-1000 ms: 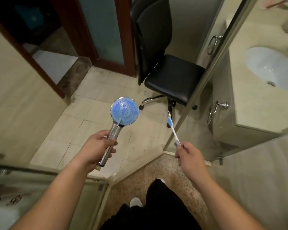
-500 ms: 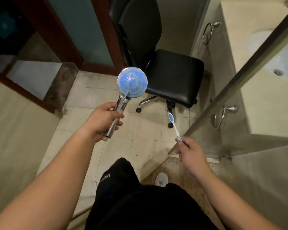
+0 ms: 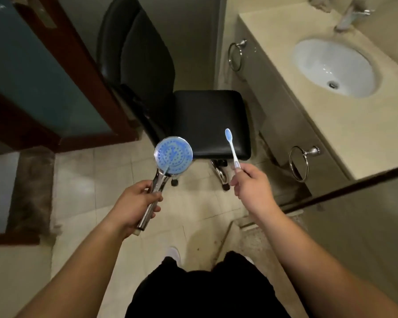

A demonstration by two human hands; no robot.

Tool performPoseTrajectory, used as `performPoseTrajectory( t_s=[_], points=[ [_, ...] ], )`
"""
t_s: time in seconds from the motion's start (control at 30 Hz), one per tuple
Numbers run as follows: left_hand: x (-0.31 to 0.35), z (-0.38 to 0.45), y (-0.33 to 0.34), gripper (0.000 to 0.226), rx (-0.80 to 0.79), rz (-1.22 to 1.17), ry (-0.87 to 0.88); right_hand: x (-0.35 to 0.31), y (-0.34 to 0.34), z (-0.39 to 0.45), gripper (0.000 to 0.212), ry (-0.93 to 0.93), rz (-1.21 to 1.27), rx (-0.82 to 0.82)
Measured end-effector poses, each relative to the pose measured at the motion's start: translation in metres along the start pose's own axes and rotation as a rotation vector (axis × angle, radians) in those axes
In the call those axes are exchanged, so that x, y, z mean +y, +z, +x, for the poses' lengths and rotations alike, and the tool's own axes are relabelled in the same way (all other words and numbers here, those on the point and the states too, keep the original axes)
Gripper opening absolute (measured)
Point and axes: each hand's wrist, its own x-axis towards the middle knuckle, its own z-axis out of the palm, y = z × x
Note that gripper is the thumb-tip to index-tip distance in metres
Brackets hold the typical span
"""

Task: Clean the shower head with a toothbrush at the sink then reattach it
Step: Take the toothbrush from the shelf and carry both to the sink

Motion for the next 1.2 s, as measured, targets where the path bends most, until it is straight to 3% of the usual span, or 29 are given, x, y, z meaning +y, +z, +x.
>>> performPoseTrajectory(
  t_s=[0.2,0.57,0.97,1.2],
  points=[
    [0.072,0.061,-0.013,0.015,-0.195,0.114,0.101,-0.013,0.015,-0.006,0.02,0.038,0.056,0.208],
    [0.194,0.145,0.096,0.011,-0.527,0.301,0.264,0.016,-0.008,0.008,0.021,0.165,0.181,0.525],
    [0.266,0.2,0.189,0.013,-0.805,0.47,0.275,-0.065,-0.075,0.114,0.025,0.145,0.34,0.866],
    [0.328,0.244,0.234,0.013,-0.936,0.529,0.306,-0.078,-0.071,0.143,0.022,0.136,0.523,1.025]
  ],
)
